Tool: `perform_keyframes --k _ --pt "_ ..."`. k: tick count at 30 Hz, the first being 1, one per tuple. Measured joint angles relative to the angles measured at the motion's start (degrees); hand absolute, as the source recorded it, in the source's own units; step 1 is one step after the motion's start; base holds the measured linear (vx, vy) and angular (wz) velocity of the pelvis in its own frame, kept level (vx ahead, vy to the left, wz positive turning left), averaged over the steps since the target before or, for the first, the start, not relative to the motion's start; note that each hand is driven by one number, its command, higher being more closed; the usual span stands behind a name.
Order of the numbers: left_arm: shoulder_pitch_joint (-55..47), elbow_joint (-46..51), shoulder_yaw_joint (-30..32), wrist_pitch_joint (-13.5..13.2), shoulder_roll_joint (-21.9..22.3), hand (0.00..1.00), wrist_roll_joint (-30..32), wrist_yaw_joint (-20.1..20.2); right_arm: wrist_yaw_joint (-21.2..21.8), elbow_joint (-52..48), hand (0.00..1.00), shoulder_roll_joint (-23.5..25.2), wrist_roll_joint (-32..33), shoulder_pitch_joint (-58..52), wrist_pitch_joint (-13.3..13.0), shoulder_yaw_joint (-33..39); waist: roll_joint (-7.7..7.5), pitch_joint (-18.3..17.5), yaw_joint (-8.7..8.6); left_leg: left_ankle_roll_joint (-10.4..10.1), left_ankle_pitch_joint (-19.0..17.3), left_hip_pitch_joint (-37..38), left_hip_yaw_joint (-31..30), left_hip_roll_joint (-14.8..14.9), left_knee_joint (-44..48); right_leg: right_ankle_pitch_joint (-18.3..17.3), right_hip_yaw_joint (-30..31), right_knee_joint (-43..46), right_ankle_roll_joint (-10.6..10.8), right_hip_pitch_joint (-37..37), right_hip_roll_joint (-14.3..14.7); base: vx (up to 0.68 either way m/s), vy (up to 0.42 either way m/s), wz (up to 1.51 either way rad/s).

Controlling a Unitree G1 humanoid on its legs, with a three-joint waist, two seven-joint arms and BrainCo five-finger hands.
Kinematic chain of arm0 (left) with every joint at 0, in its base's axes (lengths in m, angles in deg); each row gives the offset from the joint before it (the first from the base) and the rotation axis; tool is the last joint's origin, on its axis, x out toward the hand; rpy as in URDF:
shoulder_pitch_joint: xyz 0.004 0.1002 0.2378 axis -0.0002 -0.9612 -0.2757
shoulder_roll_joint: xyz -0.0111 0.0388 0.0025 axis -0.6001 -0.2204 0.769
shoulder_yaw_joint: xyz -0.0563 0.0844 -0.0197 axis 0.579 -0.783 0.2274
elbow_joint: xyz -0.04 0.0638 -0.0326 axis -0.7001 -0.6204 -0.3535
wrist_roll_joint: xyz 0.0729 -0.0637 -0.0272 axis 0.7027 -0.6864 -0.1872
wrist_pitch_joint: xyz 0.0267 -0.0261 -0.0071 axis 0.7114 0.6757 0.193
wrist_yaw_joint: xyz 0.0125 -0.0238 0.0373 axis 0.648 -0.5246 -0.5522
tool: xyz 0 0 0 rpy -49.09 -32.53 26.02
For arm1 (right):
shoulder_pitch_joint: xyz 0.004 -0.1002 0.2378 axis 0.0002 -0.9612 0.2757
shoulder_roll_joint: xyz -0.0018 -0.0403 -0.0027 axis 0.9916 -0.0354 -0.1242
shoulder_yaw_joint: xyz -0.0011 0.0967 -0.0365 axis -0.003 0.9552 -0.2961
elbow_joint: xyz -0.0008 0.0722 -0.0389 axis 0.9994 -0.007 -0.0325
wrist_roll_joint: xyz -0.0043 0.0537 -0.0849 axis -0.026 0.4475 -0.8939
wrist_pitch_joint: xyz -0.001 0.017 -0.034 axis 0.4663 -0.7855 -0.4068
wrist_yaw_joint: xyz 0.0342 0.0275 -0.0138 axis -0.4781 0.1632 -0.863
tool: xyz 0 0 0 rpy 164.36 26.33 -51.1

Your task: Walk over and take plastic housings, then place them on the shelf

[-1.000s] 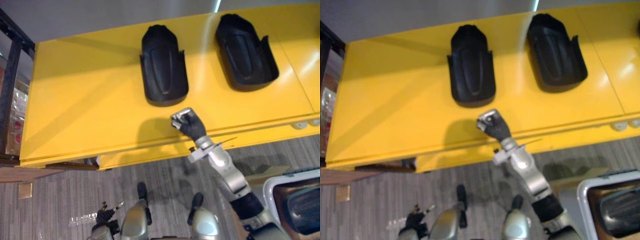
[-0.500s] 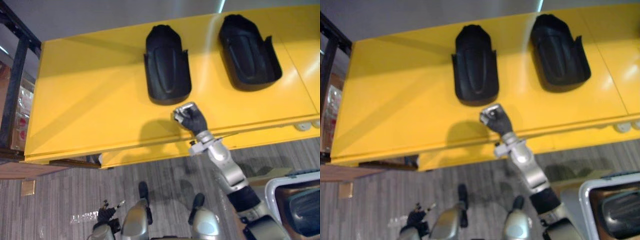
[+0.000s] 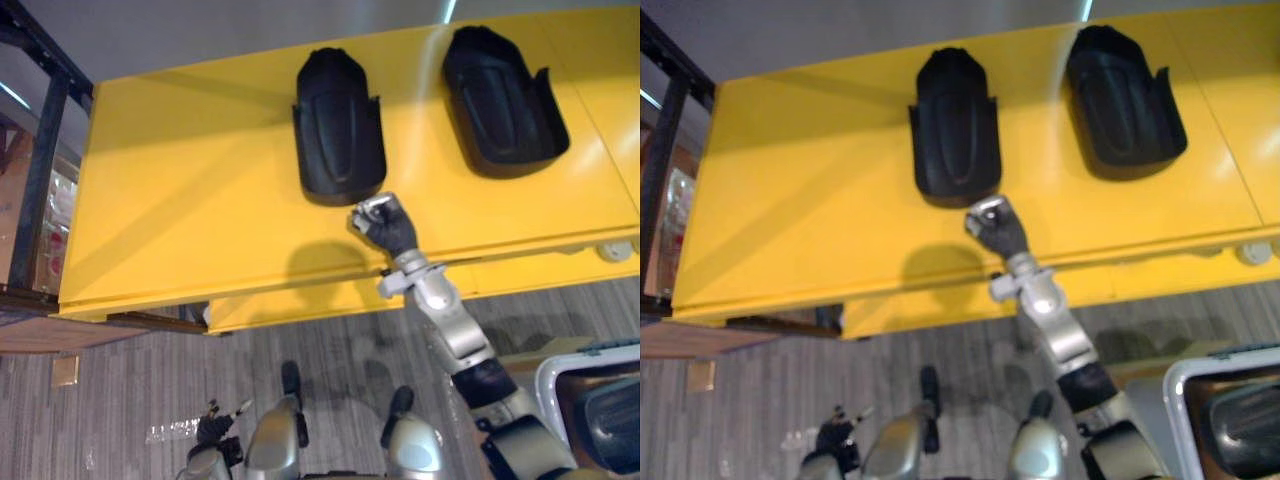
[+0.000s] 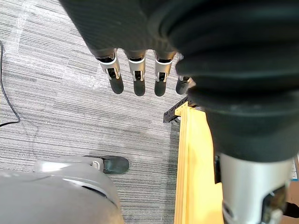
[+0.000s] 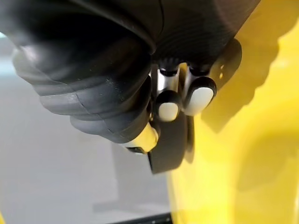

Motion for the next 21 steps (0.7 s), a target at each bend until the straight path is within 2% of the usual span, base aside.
perform_keyframes --k 8,16,21 --pt "0.0 0.0 -0.4 1.2 0.1 0.00 0.0 0.0 -2.4 2.9 1.00 0.0 0.1 2.5 -0.1 1.6 0.63 0.3 0.52 0.2 0.1 0.2 -0.2 -0.6 -0.1 -0.3 -0.1 0.7 0.4 0.1 -0.7 0.00 0.004 0.01" --pt "0.0 0.0 -0.4 1.2 0.4 0.00 0.0 0.0 -2.5 6.3 1.00 0.0 0.1 4.5 -1.6 1.7 0.85 0.4 0.75 0.2 0.5 0.7 -0.6 -0.7 -0.6 -0.5 -0.4 1.0 0.4 0.3 -0.8 0.00 -0.001 0.01" --pt "0.0 0.1 -0.4 1.2 0.4 0.00 0.0 0.0 -2.5 7.0 1.00 0.2 0.1 4.8 -1.6 2.2 0.87 0.5 0.75 0.2 0.5 0.7 -1.1 -0.7 -0.6 -0.6 -0.8 1.0 0.4 0.7 -0.8 0.00 -0.005 0.04"
